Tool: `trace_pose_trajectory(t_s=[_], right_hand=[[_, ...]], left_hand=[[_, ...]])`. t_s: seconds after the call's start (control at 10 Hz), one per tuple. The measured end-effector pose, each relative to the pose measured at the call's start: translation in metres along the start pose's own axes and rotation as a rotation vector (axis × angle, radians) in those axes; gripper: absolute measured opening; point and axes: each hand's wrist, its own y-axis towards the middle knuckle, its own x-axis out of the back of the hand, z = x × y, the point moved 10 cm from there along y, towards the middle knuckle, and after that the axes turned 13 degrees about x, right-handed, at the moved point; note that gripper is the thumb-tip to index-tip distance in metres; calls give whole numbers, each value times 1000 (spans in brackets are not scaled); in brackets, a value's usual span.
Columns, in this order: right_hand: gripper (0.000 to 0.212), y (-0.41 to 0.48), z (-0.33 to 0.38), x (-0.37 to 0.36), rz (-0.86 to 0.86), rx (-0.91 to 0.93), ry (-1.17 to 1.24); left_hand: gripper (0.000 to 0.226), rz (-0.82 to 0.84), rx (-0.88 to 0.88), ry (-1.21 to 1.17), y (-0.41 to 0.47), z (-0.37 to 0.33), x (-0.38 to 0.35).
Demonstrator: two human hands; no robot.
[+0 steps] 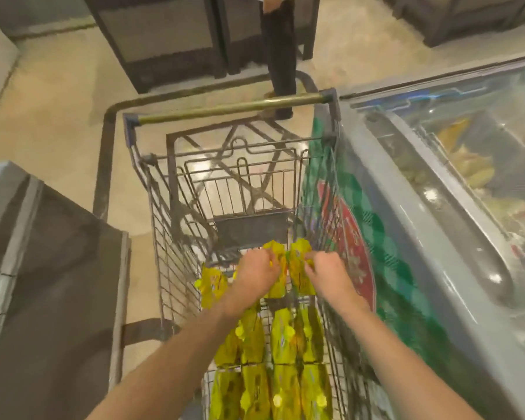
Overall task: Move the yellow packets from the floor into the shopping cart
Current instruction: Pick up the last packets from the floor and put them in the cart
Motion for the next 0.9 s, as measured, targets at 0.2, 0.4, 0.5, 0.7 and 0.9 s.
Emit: trace_pose_trajectory(t_s=[0.2,0.4,0.5,0.7,0.9], right_hand=[[24,19,-37,-63,131,-140,21],[23,26,-56,-113,266,-209,-31],[21,34,-66,-126,285,-226,-53],[39,32,-56,-135,310,-194,35],[48,-20,-10,-73,98,-50,185]], left_hand=[[27,136,55,57,40,29,-77],[30,262,58,123,53,53,-125],[28,282,84,132,59,66,-140],[49,336,53,106,52,63,-138],[46,193,-59,-107,20,75,-44]])
